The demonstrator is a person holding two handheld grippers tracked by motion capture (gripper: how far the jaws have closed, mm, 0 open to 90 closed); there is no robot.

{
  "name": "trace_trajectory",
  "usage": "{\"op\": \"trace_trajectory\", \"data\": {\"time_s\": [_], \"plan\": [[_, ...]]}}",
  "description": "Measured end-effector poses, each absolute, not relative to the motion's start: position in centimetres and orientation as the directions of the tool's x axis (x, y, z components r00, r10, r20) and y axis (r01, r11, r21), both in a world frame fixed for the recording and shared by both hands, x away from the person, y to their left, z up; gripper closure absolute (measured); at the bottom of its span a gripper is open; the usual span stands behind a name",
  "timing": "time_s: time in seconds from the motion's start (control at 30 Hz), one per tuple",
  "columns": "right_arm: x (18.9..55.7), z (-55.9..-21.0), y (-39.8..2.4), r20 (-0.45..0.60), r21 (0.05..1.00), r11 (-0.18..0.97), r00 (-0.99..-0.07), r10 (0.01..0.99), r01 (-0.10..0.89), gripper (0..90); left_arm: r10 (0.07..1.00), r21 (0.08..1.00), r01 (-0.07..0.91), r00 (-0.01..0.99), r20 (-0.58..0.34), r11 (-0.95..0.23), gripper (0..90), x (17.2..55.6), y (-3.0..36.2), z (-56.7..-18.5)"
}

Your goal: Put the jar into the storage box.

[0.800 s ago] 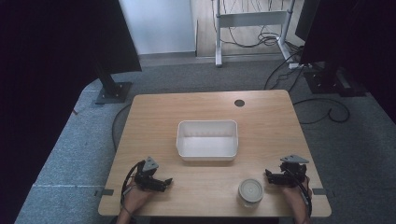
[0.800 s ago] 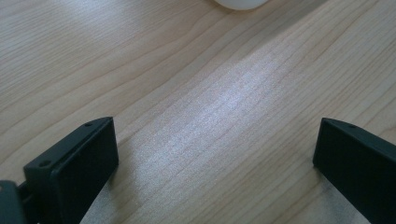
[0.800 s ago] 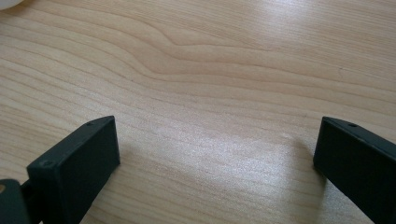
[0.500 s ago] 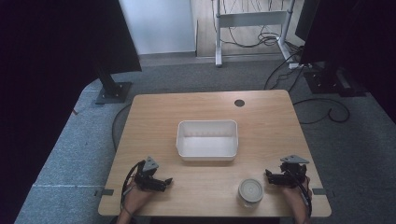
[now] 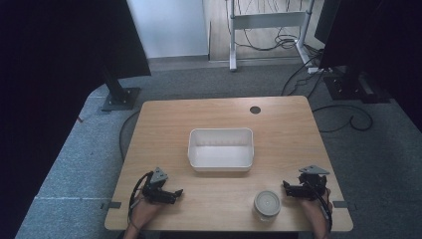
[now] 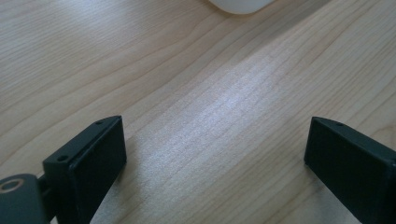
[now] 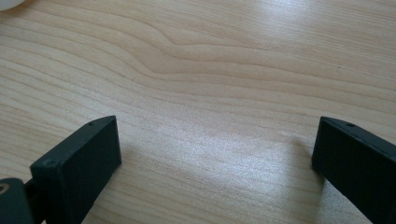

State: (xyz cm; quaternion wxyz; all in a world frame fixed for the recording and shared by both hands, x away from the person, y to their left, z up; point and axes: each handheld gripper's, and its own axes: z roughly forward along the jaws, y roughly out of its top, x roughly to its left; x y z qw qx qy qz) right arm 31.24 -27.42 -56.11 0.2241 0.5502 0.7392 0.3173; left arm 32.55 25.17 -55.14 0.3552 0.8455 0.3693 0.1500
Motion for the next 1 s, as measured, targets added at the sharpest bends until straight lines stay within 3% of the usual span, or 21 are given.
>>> {"op": "trace_trajectory", "data": {"time_s": [1.0], "plan": [[31.2, -56.1, -27.4, 0.018, 0.717, 0.189, -0.289, 0.957, 0.671, 1.7, 0.655, 0.778, 0.461, 0.751, -0.086, -0.427, 11.5, 30.6, 23.5, -53.3]]}}
